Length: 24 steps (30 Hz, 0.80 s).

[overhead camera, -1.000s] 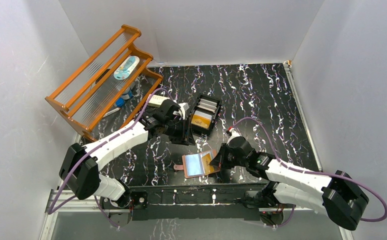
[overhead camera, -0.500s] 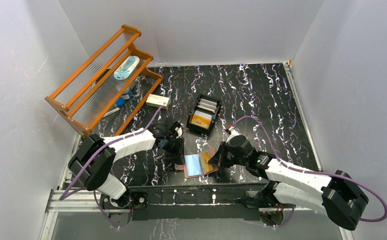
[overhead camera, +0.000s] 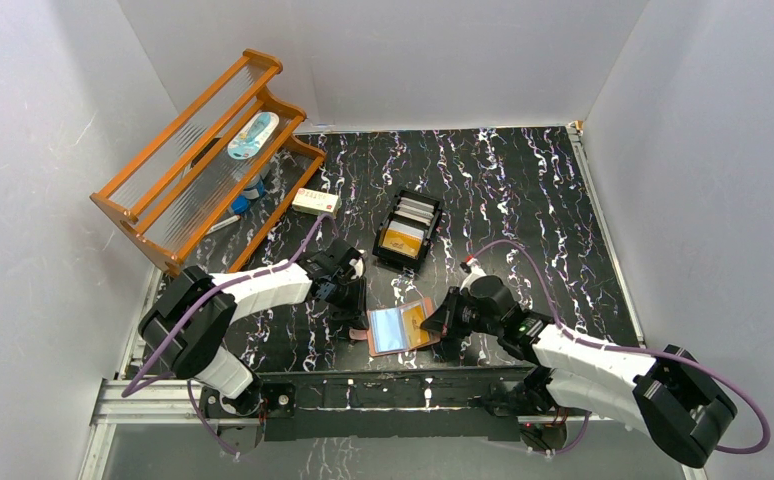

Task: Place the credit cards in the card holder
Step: Insert the credit card into the card holder.

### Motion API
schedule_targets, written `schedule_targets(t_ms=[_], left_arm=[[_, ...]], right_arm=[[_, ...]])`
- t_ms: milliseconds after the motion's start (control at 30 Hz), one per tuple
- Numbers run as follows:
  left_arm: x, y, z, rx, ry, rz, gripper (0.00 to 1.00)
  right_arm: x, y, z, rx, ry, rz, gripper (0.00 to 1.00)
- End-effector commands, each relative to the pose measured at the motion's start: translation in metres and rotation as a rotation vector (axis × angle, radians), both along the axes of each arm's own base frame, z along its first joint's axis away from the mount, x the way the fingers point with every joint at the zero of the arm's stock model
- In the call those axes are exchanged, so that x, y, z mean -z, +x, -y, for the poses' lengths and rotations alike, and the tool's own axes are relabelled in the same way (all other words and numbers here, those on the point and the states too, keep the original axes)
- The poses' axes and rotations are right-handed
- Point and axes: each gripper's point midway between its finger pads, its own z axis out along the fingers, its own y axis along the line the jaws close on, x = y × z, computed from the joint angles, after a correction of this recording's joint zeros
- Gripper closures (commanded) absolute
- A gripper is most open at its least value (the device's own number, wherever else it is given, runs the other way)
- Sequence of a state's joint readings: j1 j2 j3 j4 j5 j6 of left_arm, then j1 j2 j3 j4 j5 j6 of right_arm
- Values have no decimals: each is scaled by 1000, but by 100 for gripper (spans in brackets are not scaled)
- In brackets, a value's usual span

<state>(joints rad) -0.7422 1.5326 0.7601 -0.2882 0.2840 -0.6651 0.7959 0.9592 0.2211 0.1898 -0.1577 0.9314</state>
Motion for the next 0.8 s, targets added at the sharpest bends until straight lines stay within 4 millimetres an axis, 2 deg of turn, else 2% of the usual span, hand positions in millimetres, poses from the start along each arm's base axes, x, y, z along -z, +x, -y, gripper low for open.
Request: schedule_targets(t_ms=[0,367,767], left_arm=[[13,-4,-9,13,48,0,85],[19,-5,-13,25,71,-5,86],[21,-6,-12,32,72,-13,85]], right_arm=[[-18,4,-9,-7,97,40,100],[-24,7,-9,-1,149,48,100],[-20,10,-13,-18,153,37,100]])
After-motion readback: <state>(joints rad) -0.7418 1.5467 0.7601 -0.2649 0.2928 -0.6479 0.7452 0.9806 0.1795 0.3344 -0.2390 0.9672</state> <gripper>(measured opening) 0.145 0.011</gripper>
